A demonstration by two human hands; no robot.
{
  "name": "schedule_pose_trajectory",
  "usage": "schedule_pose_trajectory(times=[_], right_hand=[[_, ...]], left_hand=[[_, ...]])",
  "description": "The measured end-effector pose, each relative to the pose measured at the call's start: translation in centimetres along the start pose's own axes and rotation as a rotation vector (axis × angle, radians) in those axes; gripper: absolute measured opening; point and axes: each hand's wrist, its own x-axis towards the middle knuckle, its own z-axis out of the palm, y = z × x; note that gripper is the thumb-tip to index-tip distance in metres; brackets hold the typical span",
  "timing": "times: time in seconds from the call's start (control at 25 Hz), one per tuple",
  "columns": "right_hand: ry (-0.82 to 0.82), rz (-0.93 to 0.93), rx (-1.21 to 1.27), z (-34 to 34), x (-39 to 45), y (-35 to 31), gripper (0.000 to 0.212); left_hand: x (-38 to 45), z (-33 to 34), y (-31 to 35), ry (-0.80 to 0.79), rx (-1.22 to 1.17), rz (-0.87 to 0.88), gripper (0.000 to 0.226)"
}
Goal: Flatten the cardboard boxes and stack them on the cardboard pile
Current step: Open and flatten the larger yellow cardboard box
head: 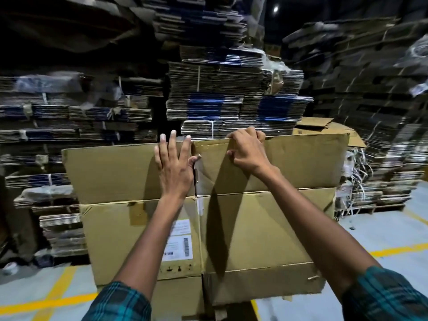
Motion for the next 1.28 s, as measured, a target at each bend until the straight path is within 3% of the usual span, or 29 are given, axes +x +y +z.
schedule_pose_trajectory(times=[0.4, 0.6, 0.76, 0.88, 1.04, 1.28], right_hand=[[-0.106, 0.088, -0.007, 16.7, 12.8, 8.8, 0.043], [-0.192, 0.160, -0.007, 26.7, 16.8, 13.6, 0.044], [-0.346, 0.238, 0.045, 36.1, 17.6, 17.4, 0.047], [-0.456, 0.329, 0.184, 41.3, 15.7, 19.0, 0.056], [-0.568, 0.353, 0.369, 45.6, 7.0, 18.0, 0.058], [-0.658, 0.404, 0.316, 43.2, -8.9, 14.4, 0.056]], left_hand=[[5.1, 20.5, -4.3, -0.016, -0.015, -0.022, 0.052], [3.1, 28.3, -6.1, -0.289, 0.035, -0.077, 0.077], [-0.7, 34.1, -8.3, -0.591, 0.096, -0.171, 0.080], [-4.5, 37.6, -9.7, -0.782, 0.091, -0.233, 0.077], [-10.0, 40.6, -9.1, -1.046, 0.043, -0.218, 0.064], [-16.3, 37.1, -4.5, -1.030, -0.104, -0.197, 0.057]])
